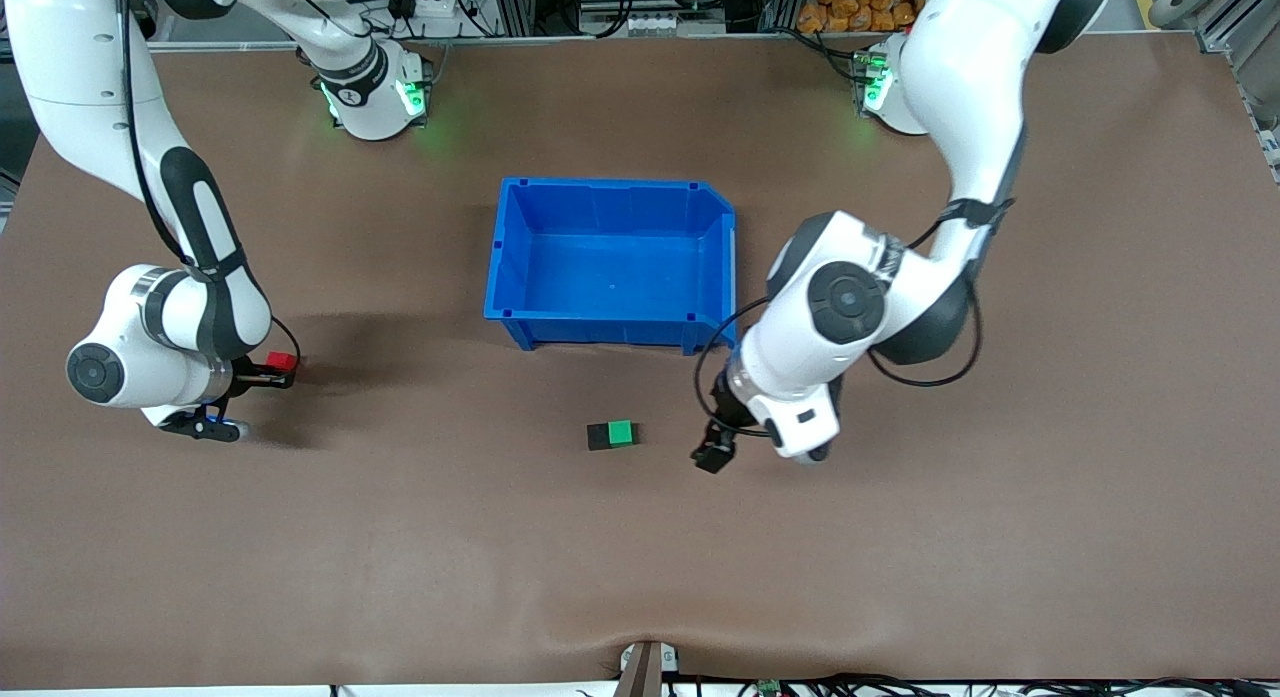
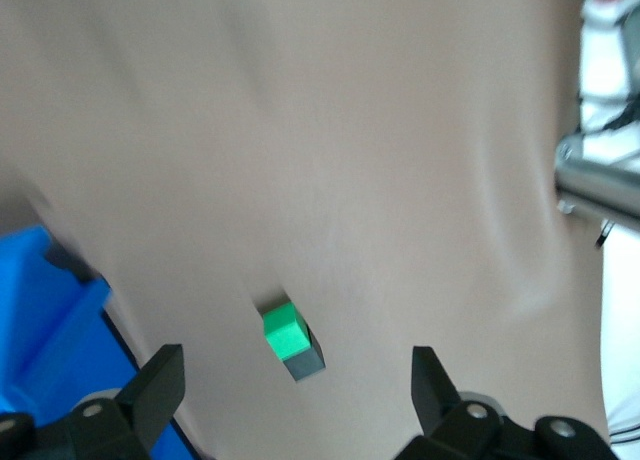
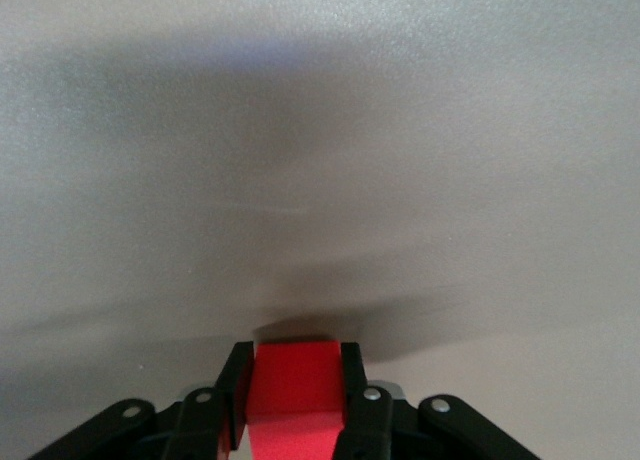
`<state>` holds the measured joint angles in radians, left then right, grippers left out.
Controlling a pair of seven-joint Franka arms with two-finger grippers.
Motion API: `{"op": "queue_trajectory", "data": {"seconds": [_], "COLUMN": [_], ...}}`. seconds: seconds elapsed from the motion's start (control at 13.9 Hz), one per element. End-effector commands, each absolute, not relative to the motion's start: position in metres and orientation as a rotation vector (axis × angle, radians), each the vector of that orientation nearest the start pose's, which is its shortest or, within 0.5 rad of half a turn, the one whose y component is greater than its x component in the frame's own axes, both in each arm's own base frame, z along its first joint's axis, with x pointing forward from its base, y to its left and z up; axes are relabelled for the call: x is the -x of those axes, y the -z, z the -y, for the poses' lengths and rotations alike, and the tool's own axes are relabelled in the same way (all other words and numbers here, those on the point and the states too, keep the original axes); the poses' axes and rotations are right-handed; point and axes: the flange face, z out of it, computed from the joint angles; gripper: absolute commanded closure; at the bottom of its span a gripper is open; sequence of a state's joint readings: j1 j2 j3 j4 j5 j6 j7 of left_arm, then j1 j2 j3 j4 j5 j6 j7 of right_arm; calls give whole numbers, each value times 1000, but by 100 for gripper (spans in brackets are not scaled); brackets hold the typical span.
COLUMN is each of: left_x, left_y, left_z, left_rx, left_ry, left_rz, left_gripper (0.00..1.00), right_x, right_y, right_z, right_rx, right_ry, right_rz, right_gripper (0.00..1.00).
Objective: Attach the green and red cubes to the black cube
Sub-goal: 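Open the left gripper and raise it away from the cubes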
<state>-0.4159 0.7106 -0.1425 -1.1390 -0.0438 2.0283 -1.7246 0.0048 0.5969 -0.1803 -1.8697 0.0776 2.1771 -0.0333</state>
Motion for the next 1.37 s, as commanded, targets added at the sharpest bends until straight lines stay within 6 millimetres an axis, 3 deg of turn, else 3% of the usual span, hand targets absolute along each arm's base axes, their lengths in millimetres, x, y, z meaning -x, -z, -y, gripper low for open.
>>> {"op": "queue_trajectory", "data": {"seconds": [0.0, 0.65, 0.79, 0.94, 1.15, 1.3], "left_x": [-659, -636, -632, -633, -640, -639], "left_y": [-451, -566, -582, -589, -596, -596], "left_z": [341, 216, 186, 171, 126, 121], "left_rx": [2704, 2865, 2897, 2965, 2946, 2941], "left_ry": [-10, -42, -55, -42, -41, -60], "left_rz": [1897, 1383, 1275, 1134, 1211, 1212], "left_gripper": [0, 0, 0, 0, 0, 0], "right_x": [-597, -601, -602, -604, -606, -607], "right_y": [-179, -189, -192, -196, -201, -204], "right_z": [100, 92, 87, 85, 83, 77], "right_rx": [3073, 3015, 2990, 2975, 2959, 2936], "right_ry": [-469, -520, -526, -553, -560, -559], "right_rz": [-318, -458, -487, -541, -588, -641], "right_gripper": [100, 100, 100, 100, 100, 100]}}
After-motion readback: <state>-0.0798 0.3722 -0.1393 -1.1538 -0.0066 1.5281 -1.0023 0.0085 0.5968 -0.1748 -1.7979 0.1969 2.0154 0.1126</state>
